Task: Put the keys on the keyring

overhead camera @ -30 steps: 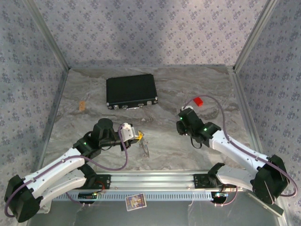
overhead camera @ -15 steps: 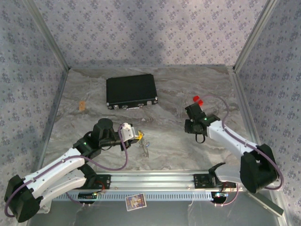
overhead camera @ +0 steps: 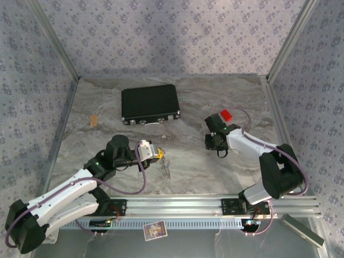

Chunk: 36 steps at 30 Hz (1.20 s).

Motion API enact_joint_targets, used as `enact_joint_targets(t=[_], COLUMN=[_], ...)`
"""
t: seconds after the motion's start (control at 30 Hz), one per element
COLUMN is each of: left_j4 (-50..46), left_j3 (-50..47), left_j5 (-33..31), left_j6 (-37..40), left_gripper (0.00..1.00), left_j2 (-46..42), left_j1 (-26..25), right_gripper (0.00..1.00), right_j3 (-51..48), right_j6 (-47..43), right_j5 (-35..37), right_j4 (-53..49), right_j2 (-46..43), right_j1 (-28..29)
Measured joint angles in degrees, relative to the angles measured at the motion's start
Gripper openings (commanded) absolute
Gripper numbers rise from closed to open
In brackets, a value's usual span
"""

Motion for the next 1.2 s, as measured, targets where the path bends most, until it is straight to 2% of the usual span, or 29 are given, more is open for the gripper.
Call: enact_joint_targets(t=[0.83,1.13,1.2], left_j4=[0.2,0.2,0.2], left_j3=[0.0,0.0,0.0], left_j5=[0.2,0.2,0.2], left_j6=[0.0,0.5,0.5], left_gripper=[0.0,0.0,0.0], left_j2=[0.8,0.8,0.8], left_j1=[0.0,0.0,0.0], right_gripper=[0.13,0.13,0.1], right_j3=[1.4,1.6,1.6], right_j6=[0.5,0.5,0.5], right_j5=[1.4,1.6,1.6], right_j4=[0.3,0.3,0.3], right_j2=[5.1,5.7,5.8], right_j1=[0.0,0.0,0.0])
